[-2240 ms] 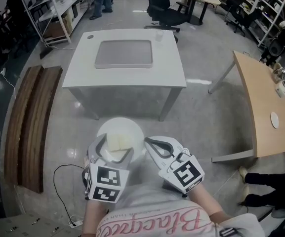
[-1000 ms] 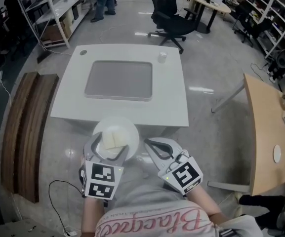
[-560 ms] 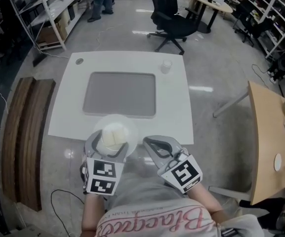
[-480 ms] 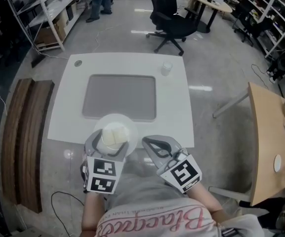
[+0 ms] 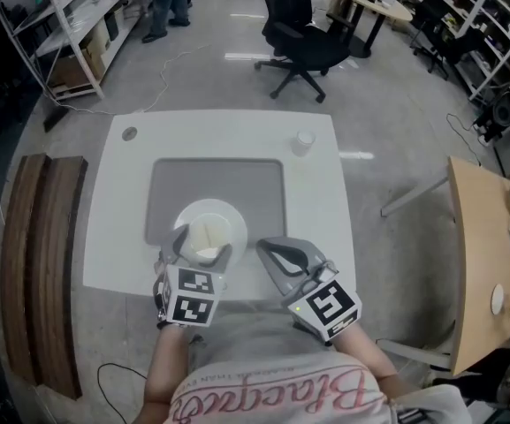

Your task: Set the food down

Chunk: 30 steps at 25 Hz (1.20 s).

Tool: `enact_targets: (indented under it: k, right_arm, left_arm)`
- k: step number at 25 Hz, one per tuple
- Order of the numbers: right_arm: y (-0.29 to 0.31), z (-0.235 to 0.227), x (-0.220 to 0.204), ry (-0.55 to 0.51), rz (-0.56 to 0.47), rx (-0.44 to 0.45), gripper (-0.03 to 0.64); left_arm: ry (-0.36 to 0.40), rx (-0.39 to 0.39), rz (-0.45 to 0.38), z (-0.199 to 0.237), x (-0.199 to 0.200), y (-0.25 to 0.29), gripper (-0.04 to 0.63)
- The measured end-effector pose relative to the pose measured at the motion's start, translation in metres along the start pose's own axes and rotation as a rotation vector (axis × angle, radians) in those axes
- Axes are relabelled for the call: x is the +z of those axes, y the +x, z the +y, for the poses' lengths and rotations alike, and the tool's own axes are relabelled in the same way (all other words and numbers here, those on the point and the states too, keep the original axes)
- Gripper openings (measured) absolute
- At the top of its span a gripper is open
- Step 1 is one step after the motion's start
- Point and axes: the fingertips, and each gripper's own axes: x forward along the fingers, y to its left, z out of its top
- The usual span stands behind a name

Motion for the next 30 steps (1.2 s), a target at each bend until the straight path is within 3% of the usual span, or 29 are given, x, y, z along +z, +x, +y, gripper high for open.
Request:
enact_targets:
  k: [12, 30]
  right_arm:
    - [0.040, -0.028, -0.022, 0.157, 0.068, -0.020, 0.002]
    - [0.054, -0.052, -0.041, 0.182, 0.147, -0.041, 0.002]
  left_arm:
    - [-0.013, -0.076, 0.078, 0.013, -0.020, 0.071, 0.374]
    - [-0.010, -0.110, 0.148, 0.011, -0.046, 0.124, 0.374]
